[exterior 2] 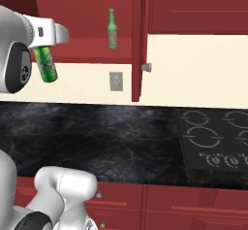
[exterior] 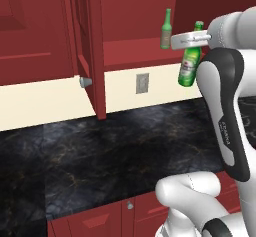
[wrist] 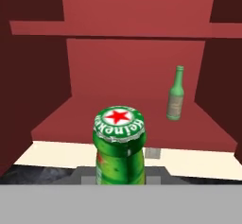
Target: Sort all alcoholic drinks to one cabinet, and non-alcoholic drinks to the other.
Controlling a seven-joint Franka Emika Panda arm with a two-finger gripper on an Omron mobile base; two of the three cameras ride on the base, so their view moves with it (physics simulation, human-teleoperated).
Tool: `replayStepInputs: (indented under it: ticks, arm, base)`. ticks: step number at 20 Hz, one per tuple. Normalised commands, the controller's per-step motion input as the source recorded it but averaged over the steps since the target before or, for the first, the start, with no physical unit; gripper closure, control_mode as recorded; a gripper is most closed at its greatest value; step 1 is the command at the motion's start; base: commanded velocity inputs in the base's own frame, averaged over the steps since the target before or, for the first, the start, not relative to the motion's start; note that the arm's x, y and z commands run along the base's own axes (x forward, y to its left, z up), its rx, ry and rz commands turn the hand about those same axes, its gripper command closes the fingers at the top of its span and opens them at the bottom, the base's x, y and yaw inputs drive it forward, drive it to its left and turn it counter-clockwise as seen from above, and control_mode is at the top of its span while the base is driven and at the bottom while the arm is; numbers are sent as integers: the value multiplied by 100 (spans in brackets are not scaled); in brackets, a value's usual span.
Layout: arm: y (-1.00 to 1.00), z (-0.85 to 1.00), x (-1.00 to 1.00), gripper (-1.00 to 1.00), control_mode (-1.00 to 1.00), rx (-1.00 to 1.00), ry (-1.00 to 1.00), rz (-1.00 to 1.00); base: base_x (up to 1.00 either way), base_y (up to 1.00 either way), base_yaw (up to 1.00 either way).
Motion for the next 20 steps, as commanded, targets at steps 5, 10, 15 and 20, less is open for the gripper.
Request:
replayStepInputs:
  ticks: [5,10,15,20]
  arm:
    - [0,11,6,100,-100,-3,-4,1]
    - [0,15,1,100,-100,-3,-6,1]
    - [0,14,0,100,-100,-3,-6,1]
    - [0,12,0,100,-100,-3,-6,1]
  base:
    - [0,0,0]
    - [0,0,0]
    - [0,0,0]
    - [0,0,0]
